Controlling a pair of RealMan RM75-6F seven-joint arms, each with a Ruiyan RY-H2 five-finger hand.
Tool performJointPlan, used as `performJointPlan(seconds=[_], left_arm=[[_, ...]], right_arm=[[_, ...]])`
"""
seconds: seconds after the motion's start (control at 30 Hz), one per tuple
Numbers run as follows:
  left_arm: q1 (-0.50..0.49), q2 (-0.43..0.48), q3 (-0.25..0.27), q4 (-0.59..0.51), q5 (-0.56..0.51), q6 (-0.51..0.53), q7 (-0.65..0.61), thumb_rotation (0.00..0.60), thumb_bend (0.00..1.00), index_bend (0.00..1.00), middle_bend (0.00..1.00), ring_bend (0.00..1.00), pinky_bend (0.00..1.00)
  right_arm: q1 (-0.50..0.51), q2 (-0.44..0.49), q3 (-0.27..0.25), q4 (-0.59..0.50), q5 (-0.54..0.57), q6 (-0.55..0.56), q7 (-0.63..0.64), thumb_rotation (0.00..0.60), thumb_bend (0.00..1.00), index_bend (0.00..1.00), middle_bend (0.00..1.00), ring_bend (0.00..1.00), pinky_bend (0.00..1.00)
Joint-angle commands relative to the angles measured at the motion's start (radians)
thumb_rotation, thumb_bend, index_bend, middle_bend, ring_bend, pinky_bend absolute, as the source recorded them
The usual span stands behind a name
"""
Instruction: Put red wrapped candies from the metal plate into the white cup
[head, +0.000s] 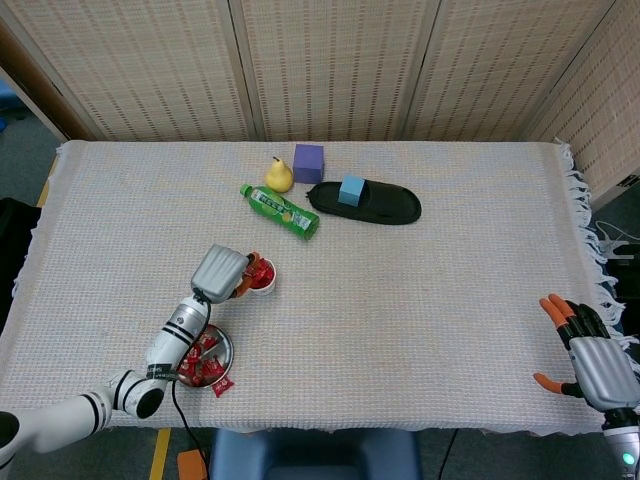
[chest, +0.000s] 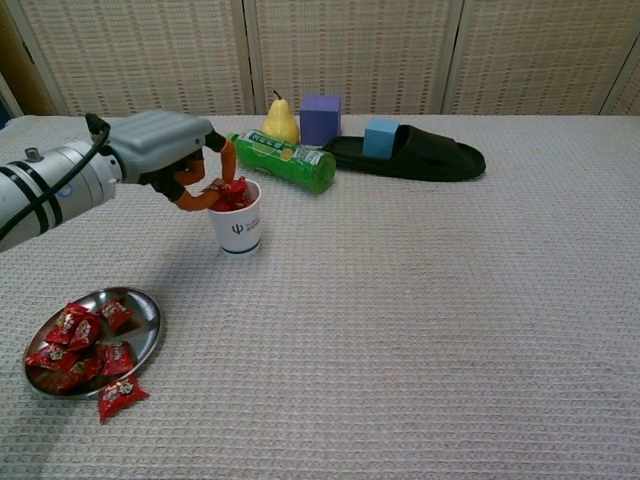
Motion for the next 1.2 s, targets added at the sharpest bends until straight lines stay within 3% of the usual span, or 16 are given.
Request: performJointPlan(seconds=[0.03,0.23,0.57,0.77,0.97,1.07,1.2], left_arm=[[-0.003,-0.003,0.014,0.004,-0.016,-0.004,0.017,0.600,0.41,0.50,0.97,0.91,1.00],[-0.011,-0.008,0.035,-0.006,-0.024,0.002,0.047,0.600,0.41,0.47,0.96,0.90,1.00],[-0.020,0.005,0.040,-0.053,-0.038,0.034,0.081,0.600,0.42,0.22,0.96,0.91,1.00],[-0.009,0.035,0.050,-0.121,-0.035,0.067,0.095,0.600,0.42,0.21,0.96,0.91,1.00],[0.037,0.115,0.070,-0.272,0.014,0.153,0.069,0.600,0.41,0.21,0.96,0.91,1.00],[0.089,0.177,0.118,-0.373,0.062,0.204,0.025,0.600,0.41,0.23,0.96,0.90,1.00],[0.189,0.264,0.245,-0.460,0.161,0.278,-0.034,0.600,0.42,0.28,0.96,0.91,1.00]], right_arm=[[-0.004,0.001,0.001,0.001,-0.002,0.009,0.007,0.600,0.01,0.00,0.00,0.00,0.01],[-0.003,0.000,0.001,0.002,-0.004,0.007,0.011,0.600,0.01,0.00,0.00,0.00,0.01],[-0.009,0.001,0.002,0.002,-0.006,0.018,0.015,0.600,0.01,0.00,0.00,0.00,0.01],[-0.013,0.004,-0.002,0.000,-0.016,0.026,0.018,0.600,0.01,0.00,0.00,0.00,0.01],[-0.014,0.005,-0.008,-0.001,-0.032,0.029,0.020,0.600,0.01,0.00,0.00,0.00,0.01],[-0.019,0.008,-0.012,-0.002,-0.043,0.040,0.026,0.600,0.01,0.00,0.00,0.00,0.01],[-0.024,0.010,-0.017,0.001,-0.059,0.049,0.035,0.600,0.01,0.00,0.00,0.00,0.01]])
